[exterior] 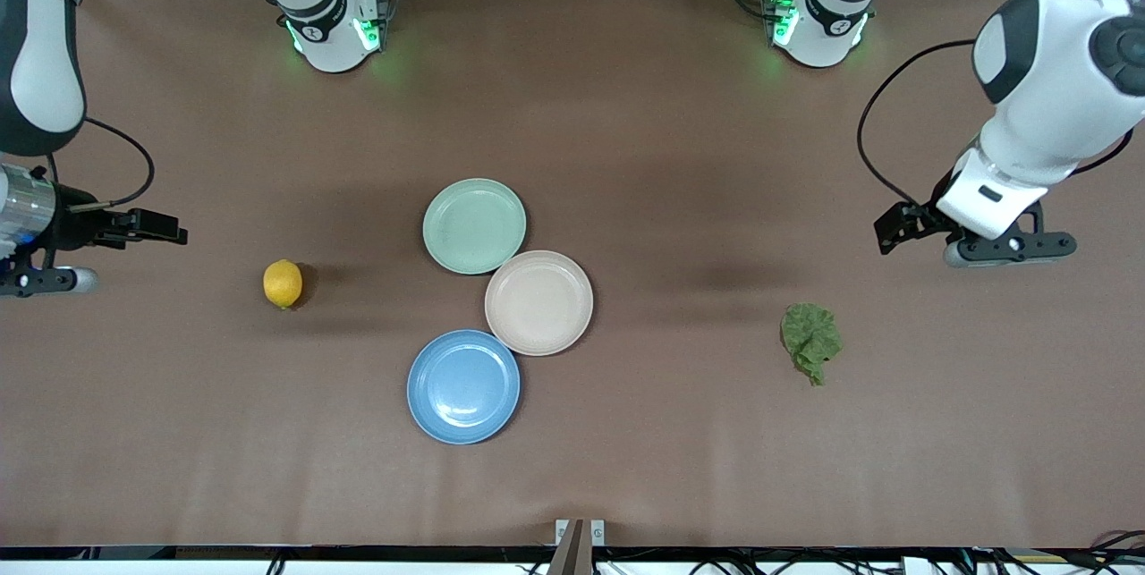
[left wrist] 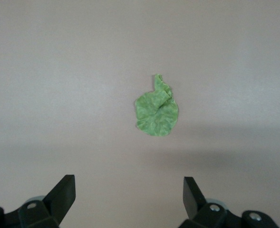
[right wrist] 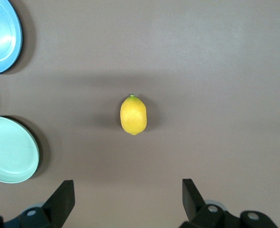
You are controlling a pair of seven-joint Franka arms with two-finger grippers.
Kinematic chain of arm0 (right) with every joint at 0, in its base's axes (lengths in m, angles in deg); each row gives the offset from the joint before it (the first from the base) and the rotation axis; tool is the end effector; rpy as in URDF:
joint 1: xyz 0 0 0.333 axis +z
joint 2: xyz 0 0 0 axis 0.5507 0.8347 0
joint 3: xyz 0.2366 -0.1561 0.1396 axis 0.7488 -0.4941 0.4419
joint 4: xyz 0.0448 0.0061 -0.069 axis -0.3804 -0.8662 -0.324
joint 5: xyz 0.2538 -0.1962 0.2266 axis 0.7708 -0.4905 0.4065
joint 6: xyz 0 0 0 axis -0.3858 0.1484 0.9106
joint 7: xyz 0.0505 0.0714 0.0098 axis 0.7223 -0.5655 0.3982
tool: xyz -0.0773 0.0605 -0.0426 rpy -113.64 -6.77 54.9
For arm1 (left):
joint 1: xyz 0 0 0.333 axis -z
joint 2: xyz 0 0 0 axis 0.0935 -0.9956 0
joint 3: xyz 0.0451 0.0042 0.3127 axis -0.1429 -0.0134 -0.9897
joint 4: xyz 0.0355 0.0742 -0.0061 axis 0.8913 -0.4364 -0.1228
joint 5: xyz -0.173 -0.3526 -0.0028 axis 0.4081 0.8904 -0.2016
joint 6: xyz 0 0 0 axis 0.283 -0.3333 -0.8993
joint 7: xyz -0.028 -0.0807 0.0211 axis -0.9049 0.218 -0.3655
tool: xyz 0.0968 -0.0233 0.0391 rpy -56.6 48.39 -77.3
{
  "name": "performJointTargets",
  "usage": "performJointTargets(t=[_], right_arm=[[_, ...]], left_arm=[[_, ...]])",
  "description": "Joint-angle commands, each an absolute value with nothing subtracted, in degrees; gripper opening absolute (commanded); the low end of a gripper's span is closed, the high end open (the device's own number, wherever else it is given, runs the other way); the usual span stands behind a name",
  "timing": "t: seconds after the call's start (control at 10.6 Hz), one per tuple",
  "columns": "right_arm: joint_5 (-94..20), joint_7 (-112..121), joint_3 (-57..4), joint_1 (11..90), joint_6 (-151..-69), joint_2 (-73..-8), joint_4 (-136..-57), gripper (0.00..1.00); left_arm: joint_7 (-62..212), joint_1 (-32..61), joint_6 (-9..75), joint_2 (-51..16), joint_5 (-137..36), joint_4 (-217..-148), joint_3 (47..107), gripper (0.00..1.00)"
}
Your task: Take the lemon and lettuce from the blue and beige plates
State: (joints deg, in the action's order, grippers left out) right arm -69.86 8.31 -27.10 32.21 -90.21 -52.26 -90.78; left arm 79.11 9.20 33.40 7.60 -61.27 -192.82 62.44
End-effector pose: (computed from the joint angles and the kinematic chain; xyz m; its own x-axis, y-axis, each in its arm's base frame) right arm 0.6024 -0.0638 0.4894 0.9881 0.0215 -0.1522 0.0106 -0.9973 -0.0721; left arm 0.5694 -0.0728 0.4922 0.9919 0.0432 0.1193 0.0443 -0.9990 -0.0067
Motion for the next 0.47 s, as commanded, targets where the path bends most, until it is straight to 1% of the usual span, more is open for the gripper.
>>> performJointTargets(t=[0.0,0.19,0.38], right_arm=[[-73.0,2.8,-23.0,30.5,-86.2,-53.8,-87.7,1.0],[-73.3,2.1,-22.8,31.0,-83.8,-54.5,-84.5,1.0],[-73.3,2.0,-23.0,31.0,-83.7,-57.3,-84.3,1.0]], left_arm=[[78.3,8.4,25.8,8.5,-60.6,-187.6,64.2,1.0],[77.4,8.4,22.3,8.5,-60.7,-184.8,64.5,1.0],[74.7,8.2,18.5,9.1,-60.4,-182.5,64.5,1.0]])
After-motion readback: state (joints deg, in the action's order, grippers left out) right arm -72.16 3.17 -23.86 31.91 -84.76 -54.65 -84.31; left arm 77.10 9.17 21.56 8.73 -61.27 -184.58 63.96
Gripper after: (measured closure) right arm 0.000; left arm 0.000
